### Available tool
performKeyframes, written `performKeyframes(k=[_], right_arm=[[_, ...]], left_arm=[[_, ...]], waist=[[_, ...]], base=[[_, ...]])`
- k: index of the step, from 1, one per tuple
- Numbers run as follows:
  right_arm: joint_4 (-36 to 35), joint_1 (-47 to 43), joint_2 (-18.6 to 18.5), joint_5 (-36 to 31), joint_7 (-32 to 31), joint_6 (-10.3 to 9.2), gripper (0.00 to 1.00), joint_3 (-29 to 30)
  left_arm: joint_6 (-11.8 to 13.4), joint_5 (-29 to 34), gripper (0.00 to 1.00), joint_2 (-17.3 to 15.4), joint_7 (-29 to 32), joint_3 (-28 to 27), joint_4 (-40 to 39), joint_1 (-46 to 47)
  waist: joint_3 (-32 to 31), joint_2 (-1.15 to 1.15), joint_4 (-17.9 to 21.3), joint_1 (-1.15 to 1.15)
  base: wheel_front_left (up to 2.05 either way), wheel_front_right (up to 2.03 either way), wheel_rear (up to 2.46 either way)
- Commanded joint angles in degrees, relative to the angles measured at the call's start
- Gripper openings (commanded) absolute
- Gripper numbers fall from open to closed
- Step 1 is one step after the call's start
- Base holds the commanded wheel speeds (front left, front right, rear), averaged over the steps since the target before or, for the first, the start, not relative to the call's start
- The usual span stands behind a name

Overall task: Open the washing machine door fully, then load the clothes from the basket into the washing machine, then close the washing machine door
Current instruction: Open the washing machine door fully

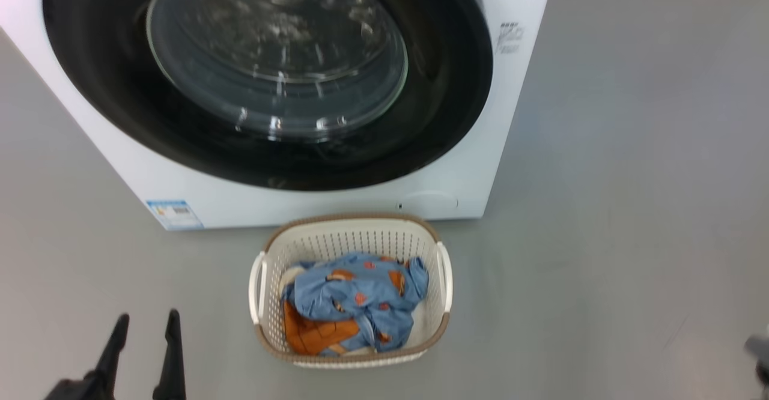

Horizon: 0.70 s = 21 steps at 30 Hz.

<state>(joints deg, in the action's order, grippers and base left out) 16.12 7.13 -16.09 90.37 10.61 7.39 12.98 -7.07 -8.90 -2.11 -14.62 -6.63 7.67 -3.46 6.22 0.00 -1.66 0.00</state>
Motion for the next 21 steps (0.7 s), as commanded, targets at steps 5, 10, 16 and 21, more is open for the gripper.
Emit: performKeyframes(k=[5,10,16,21], right_arm=[[-1.9,7.4,-3.3,4.7,-6.0,0.10,0.00,1.8],[-2.2,12.5,-4.0,6.4,-11.9,0.10,0.00,2.5],[-1.5,20.4,-5.4,5.3,-17.8,0.10,0.00,2.3],[-1.2,26.2,-6.3,4.0,-20.6,0.10,0.00,2.0]], left_arm=[[-0.3,-0.9,1.00,-0.8,-0.4,-2.1,-2.4,4.9],[-0.4,-1.9,1.00,-0.8,-0.4,-2.5,-2.8,6.8],[-0.4,-2.6,1.00,-1.3,-0.4,-2.1,-3.6,7.7],[-0.4,-3.0,1.00,-1.8,-0.4,-1.7,-3.5,7.2]], waist=[[7.7,0.00,-1.5,0.00],[11.3,0.00,-2.3,0.00],[15.1,0.00,-3.2,0.00],[16.4,0.00,-4.0,0.00]], base=[[0.00,0.00,0.00],[0.00,0.00,0.00],[0.00,0.00,0.00],[0.00,0.00,0.00]])
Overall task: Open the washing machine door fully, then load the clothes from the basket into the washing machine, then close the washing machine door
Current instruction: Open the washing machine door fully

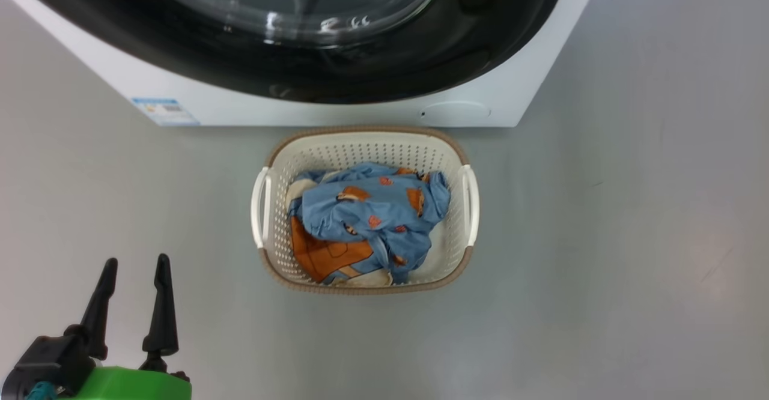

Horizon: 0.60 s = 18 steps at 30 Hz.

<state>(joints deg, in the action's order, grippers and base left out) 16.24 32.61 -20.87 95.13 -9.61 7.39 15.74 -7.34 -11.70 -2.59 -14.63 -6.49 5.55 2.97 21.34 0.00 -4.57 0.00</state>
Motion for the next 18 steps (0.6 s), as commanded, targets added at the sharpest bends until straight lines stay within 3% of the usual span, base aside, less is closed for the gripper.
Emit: performKeyframes(k=[1,6,18], right_arm=[[-1.3,1.8,-1.8,-1.2,-0.8,0.10,0.00,-0.9],[-0.6,6.1,-2.6,-2.9,-2.4,0.10,0.00,-1.9],[0.7,16.5,-2.1,-5.8,-8.7,0.10,0.00,-10.3]], left_arm=[[-0.1,-0.3,1.00,-1.5,-0.4,-1.7,-1.4,0.7],[-0.1,-0.8,1.00,-1.9,-0.4,-0.9,-1.7,1.0],[-0.1,-1.1,1.00,-1.9,-0.4,0.5,-2.3,1.9]], waist=[[1.6,0.00,-1.4,0.00],[2.7,0.00,-2.8,0.00],[6.9,0.00,-5.2,0.00]], base=[[0.00,0.00,0.00],[0.00,0.00,0.00],[0.00,0.00,0.00]])
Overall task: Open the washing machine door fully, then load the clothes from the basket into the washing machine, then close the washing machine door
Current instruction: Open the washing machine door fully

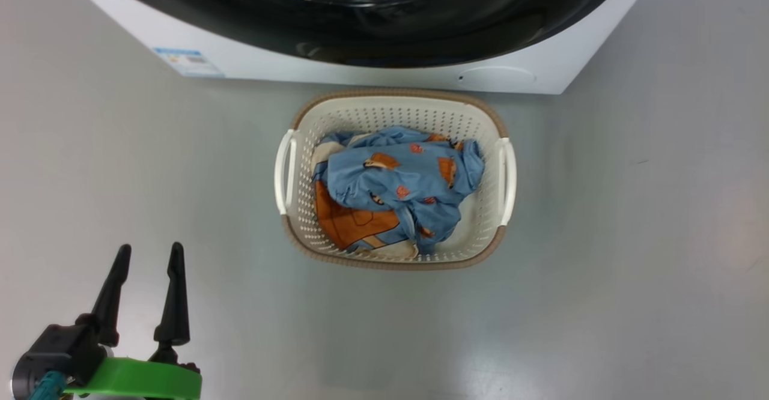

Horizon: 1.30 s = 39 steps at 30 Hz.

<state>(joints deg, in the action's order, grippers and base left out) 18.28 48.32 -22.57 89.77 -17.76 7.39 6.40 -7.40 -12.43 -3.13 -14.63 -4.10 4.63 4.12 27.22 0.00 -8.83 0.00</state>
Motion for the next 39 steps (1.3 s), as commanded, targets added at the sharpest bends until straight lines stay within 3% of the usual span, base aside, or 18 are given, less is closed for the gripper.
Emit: performKeyframes(k=[1,17,39], right_arm=[[-1.3,1.4,-0.4,-0.5,-1.0,0.10,0.00,-1.4],[-1.3,7.6,-0.6,-2.1,-4.4,0.10,0.00,-7.4],[0.4,13.3,-2.3,-1.5,-10.6,0.10,0.00,-13.9]], left_arm=[[-0.1,-0.3,1.00,-1.3,-0.4,-1.8,-1.4,0.9],[-0.1,-0.6,1.00,-0.4,-0.4,-1.9,-1.2,2.2],[-0.1,-0.3,1.00,0.1,-0.4,-1.6,1.0,1.9]], waist=[[1.3,0.00,-1.3,0.00],[5.2,0.00,-4.3,0.00],[5.9,0.00,-4.1,0.00]], base=[[0.00,0.00,0.00],[0.00,0.00,0.00],[0.00,0.00,0.00]])
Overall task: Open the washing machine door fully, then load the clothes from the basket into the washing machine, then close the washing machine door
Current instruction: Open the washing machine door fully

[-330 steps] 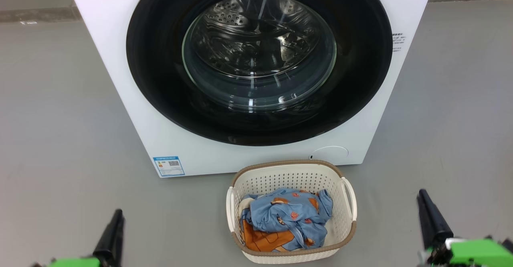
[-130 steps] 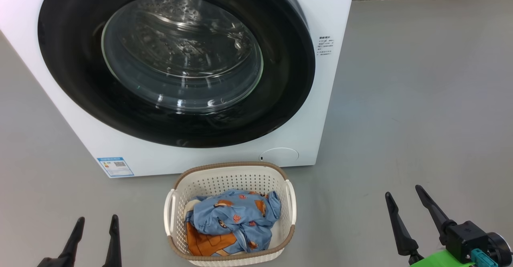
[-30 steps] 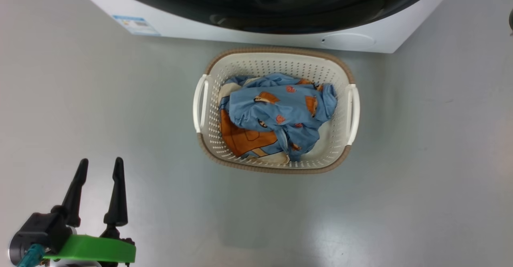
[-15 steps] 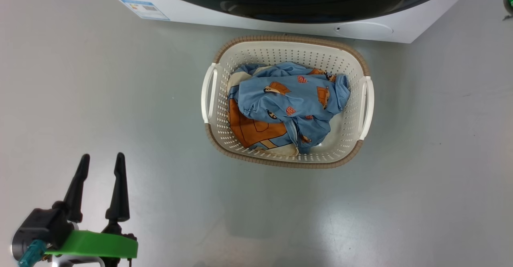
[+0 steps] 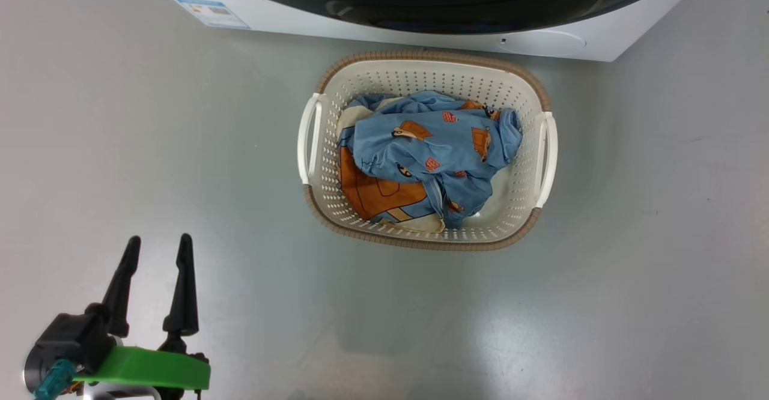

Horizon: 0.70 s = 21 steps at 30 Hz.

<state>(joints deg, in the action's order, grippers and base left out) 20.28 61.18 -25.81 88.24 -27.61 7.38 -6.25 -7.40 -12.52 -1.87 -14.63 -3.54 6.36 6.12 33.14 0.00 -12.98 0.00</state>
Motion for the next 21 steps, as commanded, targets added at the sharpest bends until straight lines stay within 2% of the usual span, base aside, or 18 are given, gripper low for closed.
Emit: performKeyframes(k=[1,21], right_arm=[[-1.6,0.6,1.0,0.1,-1.1,0.11,0.00,-1.6],[-3.4,-0.2,1.7,1.2,-4.0,0.11,0.00,-3.9]], left_arm=[[-0.1,-0.2,1.00,-1.1,-0.4,-2.3,-0.7,-0.1],[-0.1,0.3,1.00,-1.1,-0.4,-3.1,0.1,-0.3]], waist=[[0.0,0.00,0.2,0.00],[-1.0,0.00,2.0,0.00]], base=[[0.00,0.00,0.00],[0.00,0.00,0.00]])
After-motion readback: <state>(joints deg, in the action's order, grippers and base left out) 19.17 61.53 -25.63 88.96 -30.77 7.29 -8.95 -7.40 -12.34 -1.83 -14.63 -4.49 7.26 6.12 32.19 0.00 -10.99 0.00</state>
